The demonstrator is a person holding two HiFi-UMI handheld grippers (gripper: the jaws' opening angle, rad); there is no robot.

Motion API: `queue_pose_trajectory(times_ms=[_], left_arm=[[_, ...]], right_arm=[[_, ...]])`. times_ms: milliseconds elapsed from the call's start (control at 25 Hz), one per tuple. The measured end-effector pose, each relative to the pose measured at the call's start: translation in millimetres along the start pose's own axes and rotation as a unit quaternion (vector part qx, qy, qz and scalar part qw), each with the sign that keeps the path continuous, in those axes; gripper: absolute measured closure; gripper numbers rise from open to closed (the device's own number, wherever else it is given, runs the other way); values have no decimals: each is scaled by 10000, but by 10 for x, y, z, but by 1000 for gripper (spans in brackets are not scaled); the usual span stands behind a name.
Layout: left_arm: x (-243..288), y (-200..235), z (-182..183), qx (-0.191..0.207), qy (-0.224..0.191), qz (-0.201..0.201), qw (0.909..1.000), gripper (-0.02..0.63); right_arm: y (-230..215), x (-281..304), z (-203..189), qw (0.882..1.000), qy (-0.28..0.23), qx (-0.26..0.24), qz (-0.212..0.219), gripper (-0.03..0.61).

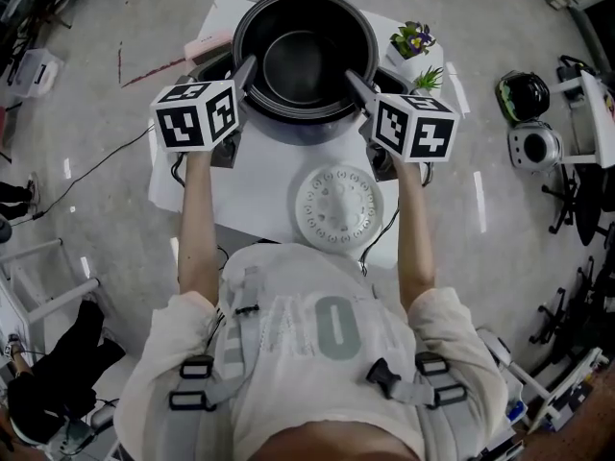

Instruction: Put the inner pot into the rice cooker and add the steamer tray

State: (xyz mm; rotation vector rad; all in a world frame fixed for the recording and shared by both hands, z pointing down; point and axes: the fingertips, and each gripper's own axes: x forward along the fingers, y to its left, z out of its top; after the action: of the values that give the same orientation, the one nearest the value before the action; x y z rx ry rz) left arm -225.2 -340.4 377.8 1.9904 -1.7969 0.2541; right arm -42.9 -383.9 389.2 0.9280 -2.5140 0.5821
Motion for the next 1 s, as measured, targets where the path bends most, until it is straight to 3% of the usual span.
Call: queue_pose_trajectory(times_ms=[320, 640, 1000], left_arm=[[35, 76, -115, -86, 115, 12, 9999, 488], [104, 75, -152, -195, 152, -12, 9997, 483], [73, 88, -130, -640, -455, -303, 9965, 483]], right_arm=[[16, 90, -114, 9999, 129, -26, -77, 373], [-23, 94, -91, 9998, -168, -6, -69, 373], [-55, 89, -83, 9988, -423, -77, -232, 365]])
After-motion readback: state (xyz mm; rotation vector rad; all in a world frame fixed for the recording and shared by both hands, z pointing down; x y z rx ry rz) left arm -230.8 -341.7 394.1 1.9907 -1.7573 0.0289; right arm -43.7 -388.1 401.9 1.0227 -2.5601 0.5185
